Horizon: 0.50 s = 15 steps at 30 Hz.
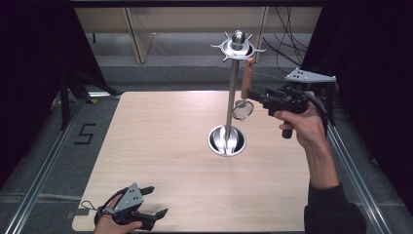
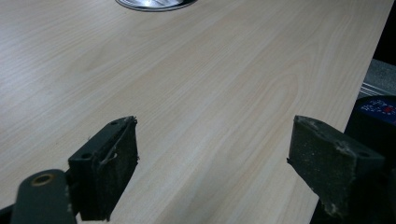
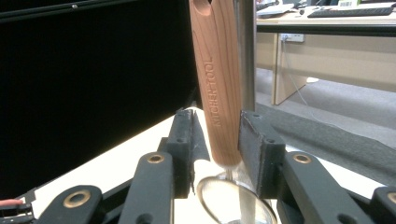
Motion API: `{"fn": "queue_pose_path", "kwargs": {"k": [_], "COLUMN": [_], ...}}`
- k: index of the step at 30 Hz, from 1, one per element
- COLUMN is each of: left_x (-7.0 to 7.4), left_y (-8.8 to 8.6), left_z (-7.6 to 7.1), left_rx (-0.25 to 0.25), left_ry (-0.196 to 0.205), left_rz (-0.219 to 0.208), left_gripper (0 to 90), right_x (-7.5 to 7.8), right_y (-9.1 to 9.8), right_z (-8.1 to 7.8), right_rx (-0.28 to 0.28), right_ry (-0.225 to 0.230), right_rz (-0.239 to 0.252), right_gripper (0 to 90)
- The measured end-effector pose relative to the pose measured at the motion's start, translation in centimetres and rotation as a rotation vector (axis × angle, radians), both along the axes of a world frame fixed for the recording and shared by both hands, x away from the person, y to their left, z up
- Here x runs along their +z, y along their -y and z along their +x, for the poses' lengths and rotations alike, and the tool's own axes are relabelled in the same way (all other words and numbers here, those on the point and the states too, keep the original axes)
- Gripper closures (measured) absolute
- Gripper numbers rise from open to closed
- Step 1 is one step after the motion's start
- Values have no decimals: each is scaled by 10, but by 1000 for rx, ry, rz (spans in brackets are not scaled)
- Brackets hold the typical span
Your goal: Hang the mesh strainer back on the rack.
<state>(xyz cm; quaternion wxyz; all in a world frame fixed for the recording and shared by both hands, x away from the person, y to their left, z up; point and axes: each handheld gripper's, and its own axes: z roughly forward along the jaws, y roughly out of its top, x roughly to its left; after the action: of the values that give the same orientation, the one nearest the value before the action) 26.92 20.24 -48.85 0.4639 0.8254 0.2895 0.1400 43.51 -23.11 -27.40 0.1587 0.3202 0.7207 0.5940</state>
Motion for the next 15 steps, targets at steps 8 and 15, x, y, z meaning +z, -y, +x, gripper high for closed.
{"fn": "queue_pose_path", "kwargs": {"k": [8, 15], "left_x": [1, 1], "left_y": [0, 0], "left_z": [0, 0], "left_rx": [-4, -3], "left_ry": [-7, -7], "left_rz": [11, 11], "left_gripper": [153, 153], "right_x": [1, -3], "right_y": [2, 1], "right_z": [-2, -8], "right_rx": [-7, -9], "right_ry": [24, 20], "right_rz": [-30, -43], "right_gripper": [665, 632]}}
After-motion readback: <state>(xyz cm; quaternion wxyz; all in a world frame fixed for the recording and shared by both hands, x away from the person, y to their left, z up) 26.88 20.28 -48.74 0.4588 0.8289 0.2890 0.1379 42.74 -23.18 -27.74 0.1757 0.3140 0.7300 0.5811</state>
